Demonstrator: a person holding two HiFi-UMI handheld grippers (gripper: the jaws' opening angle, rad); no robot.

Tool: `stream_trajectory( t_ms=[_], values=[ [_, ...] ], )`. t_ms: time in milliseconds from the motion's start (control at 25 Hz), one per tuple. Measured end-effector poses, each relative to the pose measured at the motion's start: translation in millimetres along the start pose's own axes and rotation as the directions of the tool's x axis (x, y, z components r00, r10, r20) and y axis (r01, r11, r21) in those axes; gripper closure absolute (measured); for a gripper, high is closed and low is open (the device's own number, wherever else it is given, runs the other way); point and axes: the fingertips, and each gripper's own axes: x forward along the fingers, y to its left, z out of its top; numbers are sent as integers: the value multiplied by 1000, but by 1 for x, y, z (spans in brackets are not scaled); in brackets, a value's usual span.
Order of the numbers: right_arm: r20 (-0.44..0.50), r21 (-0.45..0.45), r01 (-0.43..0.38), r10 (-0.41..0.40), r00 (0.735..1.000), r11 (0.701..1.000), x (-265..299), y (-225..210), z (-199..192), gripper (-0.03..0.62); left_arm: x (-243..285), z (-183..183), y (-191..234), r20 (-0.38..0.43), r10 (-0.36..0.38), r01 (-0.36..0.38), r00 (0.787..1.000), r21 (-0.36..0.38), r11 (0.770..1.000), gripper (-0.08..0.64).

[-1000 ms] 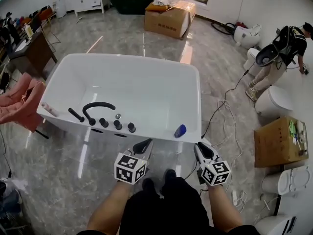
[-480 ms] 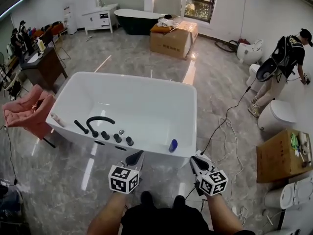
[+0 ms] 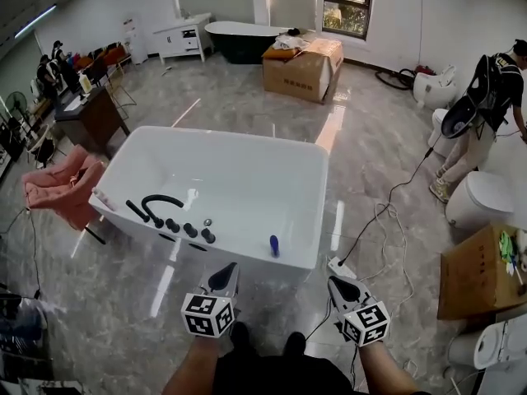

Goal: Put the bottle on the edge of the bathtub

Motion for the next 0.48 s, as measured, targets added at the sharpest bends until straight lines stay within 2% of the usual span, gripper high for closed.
stream_trajectory(
  t_ms=[80,200,360,480],
  values=[
    [11,30,-13,13,1000,999,-7,-9,0,581,-2,4,-11,10,13,-13,1000,14,1000,551],
    [37,69,-24,21,999,997,-11,-16,7,581,-6,13,-18,23,24,-26,999,84,996,551],
    [86,79,-35,28,996,996,-4,-18,32,581,-8,32,-18,48,-5,-1,999,124,992,551],
    [110,61,-57,50,993,997,7,-12,53,581,-12,51,-15,51,-22,10,998,220,976,551]
  ],
)
